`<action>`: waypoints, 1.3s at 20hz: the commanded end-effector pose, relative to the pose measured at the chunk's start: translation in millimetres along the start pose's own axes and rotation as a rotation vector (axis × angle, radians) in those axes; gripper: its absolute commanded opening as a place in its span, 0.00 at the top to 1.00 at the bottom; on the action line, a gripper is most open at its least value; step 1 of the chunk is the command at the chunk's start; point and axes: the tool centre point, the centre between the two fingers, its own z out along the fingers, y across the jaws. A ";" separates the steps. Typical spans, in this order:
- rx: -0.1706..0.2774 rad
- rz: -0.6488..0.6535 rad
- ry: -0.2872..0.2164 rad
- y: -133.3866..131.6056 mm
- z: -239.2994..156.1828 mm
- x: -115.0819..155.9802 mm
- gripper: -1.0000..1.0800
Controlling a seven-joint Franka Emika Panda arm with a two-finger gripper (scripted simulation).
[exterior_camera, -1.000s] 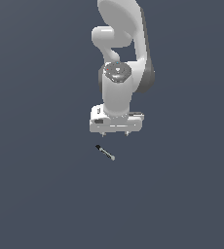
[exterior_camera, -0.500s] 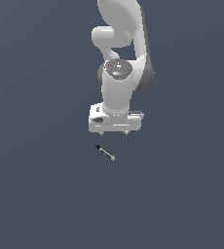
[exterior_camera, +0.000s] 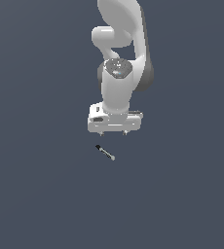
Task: Pick up the object and move it to a goal position.
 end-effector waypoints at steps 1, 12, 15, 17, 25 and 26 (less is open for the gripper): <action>-0.001 -0.017 -0.001 1.1 2.4 0.2 0.04; -0.002 -0.194 -0.007 11.2 26.5 2.3 0.04; 0.000 -0.270 -0.009 15.2 36.7 2.9 0.04; 0.002 -0.323 -0.010 17.9 43.7 3.3 0.04; 0.014 -0.534 -0.009 27.7 71.5 4.0 0.04; 0.016 -0.560 -0.009 28.8 74.9 4.0 0.04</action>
